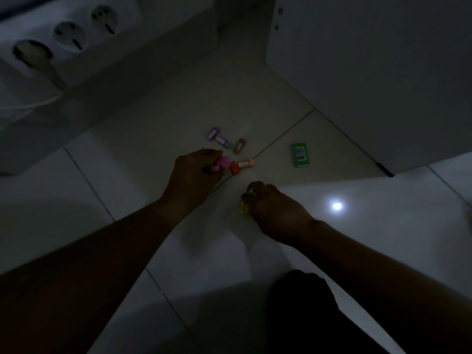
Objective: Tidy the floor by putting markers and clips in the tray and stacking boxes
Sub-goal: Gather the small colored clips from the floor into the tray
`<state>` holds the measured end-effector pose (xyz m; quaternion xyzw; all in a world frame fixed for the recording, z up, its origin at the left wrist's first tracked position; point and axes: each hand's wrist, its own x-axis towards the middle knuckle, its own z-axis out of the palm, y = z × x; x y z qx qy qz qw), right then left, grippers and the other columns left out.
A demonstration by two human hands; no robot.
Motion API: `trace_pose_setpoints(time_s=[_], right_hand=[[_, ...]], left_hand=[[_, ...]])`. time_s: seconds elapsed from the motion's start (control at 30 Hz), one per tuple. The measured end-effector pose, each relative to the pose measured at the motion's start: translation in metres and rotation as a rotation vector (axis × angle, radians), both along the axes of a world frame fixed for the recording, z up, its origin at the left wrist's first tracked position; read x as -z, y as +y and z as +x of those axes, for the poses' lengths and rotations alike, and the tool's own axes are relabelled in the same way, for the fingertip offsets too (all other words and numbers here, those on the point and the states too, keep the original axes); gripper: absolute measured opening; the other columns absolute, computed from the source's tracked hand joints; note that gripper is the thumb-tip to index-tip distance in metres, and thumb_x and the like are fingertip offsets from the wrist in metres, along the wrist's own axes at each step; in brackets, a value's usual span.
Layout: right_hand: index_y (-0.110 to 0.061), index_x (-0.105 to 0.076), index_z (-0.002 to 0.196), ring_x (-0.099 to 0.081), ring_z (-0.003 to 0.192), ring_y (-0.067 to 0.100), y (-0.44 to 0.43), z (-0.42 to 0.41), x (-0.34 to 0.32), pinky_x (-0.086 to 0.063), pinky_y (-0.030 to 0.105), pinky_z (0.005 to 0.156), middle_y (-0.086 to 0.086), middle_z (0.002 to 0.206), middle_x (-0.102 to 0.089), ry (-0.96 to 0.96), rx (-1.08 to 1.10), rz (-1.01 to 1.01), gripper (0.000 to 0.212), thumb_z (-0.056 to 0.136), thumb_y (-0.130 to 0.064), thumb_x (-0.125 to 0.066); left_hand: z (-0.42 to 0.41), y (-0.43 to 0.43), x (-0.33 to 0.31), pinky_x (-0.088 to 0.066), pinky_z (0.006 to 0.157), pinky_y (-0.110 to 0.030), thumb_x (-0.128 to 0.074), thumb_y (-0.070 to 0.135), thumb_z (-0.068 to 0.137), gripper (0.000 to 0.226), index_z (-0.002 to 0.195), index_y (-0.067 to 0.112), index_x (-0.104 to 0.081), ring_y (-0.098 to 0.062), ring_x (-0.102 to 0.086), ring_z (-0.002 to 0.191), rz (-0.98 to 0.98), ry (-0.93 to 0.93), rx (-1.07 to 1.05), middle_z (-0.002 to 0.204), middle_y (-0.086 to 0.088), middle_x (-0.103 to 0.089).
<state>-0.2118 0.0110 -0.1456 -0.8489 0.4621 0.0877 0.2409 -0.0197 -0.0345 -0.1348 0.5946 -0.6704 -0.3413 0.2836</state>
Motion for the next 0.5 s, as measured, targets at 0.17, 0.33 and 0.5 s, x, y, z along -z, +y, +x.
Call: trace_pose_setpoints(time_s=[0.17,0.33,0.5], right_hand=[[-0.007,-0.057,0.122,-0.054,0.105,0.035,-0.037,-0.022,-0.003,-0.048,0.041,0.089,0.018,0.126,-0.047,-0.088,0.164,-0.015,0.031,0.092,-0.015,-0.053],[-0.002,-0.065,0.114,-0.057,0.101,0.036,-0.070,-0.029,-0.040,-0.044,0.035,0.086,0.024,0.114,-0.057,-0.235,0.260,-0.037,0.026,0.090,-0.010,-0.059],[0.003,-0.069,0.107,-0.058,0.097,0.037,-0.082,-0.023,-0.110,-0.049,0.040,0.081,0.027,0.105,-0.062,-0.286,0.320,-0.047,0.023,0.088,-0.008,-0.063]], left_hand=[[-0.007,-0.005,-0.016,-0.039,0.083,0.003,-0.073,0.001,0.074,0.034,0.107,-0.004,-0.068,0.005,-0.055,0.093,0.018,0.016,-0.011,0.105,0.000,-0.063],[-0.012,-0.020,-0.033,-0.045,0.092,-0.010,-0.072,0.001,0.077,0.033,0.110,-0.001,-0.067,0.002,-0.063,0.099,0.056,0.061,-0.065,0.113,-0.005,-0.066],[-0.011,-0.015,-0.097,-0.048,0.101,-0.038,-0.071,0.015,0.079,0.036,0.113,0.002,-0.068,-0.018,-0.065,0.107,0.156,0.145,-0.132,0.116,-0.012,-0.068]])
